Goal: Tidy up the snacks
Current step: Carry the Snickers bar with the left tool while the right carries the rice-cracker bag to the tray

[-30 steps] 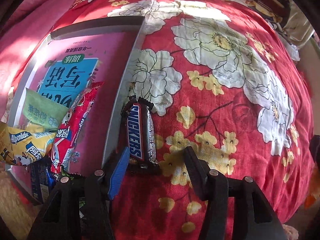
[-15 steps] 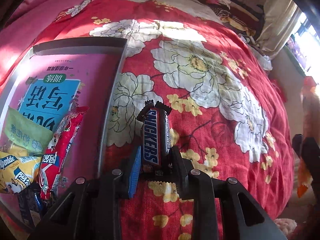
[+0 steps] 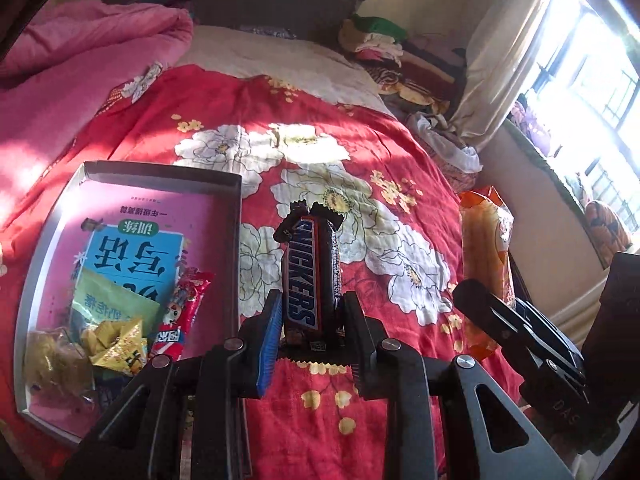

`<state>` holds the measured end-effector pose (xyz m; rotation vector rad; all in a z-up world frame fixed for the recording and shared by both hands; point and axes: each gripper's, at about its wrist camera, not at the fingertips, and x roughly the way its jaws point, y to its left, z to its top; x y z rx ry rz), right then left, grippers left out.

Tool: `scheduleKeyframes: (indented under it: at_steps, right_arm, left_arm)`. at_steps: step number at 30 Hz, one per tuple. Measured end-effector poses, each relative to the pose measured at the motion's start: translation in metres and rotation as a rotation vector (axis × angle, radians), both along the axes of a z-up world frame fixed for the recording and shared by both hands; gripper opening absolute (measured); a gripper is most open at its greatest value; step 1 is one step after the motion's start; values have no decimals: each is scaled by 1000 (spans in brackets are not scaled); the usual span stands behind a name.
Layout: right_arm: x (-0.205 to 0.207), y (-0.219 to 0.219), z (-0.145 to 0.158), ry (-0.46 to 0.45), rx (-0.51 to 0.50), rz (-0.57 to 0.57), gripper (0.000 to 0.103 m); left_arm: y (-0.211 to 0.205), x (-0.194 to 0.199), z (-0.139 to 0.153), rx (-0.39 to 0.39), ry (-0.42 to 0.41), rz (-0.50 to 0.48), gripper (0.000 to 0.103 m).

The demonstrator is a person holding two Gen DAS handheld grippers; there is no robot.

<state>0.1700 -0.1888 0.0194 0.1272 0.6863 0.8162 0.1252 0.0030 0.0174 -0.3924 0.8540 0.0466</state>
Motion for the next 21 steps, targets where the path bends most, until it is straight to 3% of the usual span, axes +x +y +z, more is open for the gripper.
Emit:
scheduleKeyframes:
  at_steps: [10,21]
  right_arm:
    - [-26,52,14,-26,-2,114,35]
    - [-47,115,1,3,-55,230,35]
  left_arm:
    - [58,-39,13,15,-32,86,31]
    - [118,-82,6,50,-22,190,31]
